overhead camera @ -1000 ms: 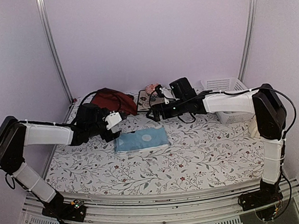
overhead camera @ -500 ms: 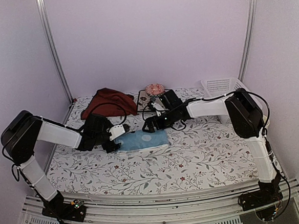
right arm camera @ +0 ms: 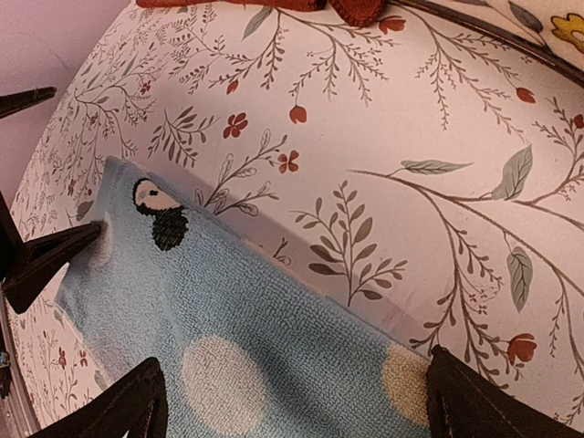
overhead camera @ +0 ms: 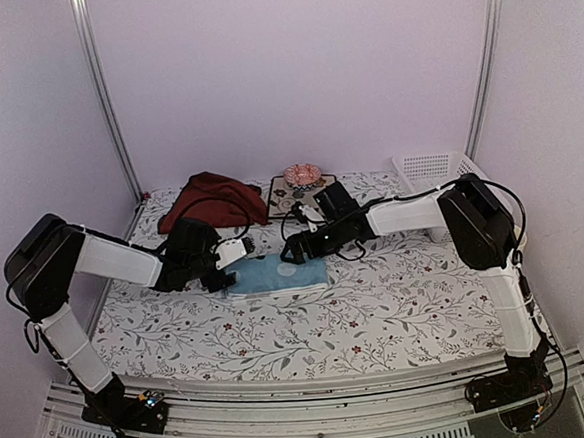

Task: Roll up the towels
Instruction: Rotate the towel at the center of the board.

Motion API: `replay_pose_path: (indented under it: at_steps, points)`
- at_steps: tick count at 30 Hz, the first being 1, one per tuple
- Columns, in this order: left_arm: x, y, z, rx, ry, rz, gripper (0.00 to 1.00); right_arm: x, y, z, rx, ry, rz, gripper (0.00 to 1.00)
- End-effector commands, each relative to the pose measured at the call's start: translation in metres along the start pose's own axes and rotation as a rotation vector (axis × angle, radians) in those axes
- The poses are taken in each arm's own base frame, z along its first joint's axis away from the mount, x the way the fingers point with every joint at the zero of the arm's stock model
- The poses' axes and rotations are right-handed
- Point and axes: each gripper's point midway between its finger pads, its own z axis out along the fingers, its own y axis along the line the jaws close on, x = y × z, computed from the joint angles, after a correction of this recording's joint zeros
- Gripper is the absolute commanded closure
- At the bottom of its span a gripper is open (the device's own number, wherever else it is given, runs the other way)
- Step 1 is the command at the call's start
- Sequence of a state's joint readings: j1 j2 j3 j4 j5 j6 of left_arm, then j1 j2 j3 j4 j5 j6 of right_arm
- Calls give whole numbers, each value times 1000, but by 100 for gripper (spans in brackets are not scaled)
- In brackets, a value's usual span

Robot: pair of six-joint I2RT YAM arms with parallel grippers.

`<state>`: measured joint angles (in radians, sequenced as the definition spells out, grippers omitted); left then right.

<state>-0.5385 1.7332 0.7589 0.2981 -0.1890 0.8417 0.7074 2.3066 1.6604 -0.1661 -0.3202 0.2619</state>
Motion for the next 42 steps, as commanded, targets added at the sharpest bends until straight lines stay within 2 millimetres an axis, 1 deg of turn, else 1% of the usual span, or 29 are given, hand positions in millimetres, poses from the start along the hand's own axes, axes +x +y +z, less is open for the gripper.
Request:
replay_pose_path:
  at_steps: [1,3,4,6,8,10,11,12,13,15,17,18,19,20,22,23,25,28,30,35,37,42]
  points:
    - [-28,37,-8,-64,-64,-16,3,32,-29,-5,82,65,83,1]
    - [-37,53,-13,-85,-89,-33,3,40,-33,-11,105,67,98,1]
    - [-40,60,-17,-99,-100,-43,3,40,-33,-17,111,57,108,1]
    - [-43,70,-26,-113,-127,-58,3,47,-34,-27,126,51,135,1]
    - [-43,73,-33,-113,-148,-66,3,54,-31,-38,121,41,178,1]
    - [-45,67,-41,-94,-176,-64,3,62,-23,-50,91,26,239,1]
    - [-45,63,-45,-82,-190,-61,3,68,-15,-55,64,22,256,1]
    - [-45,57,-49,-65,-205,-57,3,77,-2,-60,38,26,267,1]
    - [-45,52,-53,-49,-219,-53,3,82,7,-64,22,28,271,1]
    - [-44,40,-61,-19,-245,-28,3,93,48,-69,-33,49,234,1]
    - [-42,30,-68,-2,-268,-3,3,94,86,-76,-80,55,187,1]
    - [-41,23,-71,14,-281,16,3,93,100,-80,-82,52,162,1]
    - [-40,17,-73,28,-292,34,3,90,111,-85,-74,40,134,1]
    - [-38,10,-74,45,-300,52,3,86,114,-90,-49,27,116,1]
    - [-36,-3,-75,79,-309,85,3,77,109,-101,15,-11,91,1]
    - [-34,-9,-74,98,-310,101,3,68,101,-109,70,-50,83,1]
    - [-29,-20,-70,121,-302,142,3,60,89,-119,141,-88,60,1]
    - [-25,-30,-57,136,-274,181,3,50,82,-126,201,-125,12,1]
    - [-22,-32,-45,123,-242,202,3,45,81,-126,213,-136,-17,1]
    - [-18,-28,-13,96,-166,236,3,43,70,-124,274,-145,-74,1]
    - [-17,-27,-4,92,-148,235,3,42,67,-126,284,-151,-83,1]
    - [-25,-22,12,75,-144,247,3,44,57,-131,287,-169,-74,1]
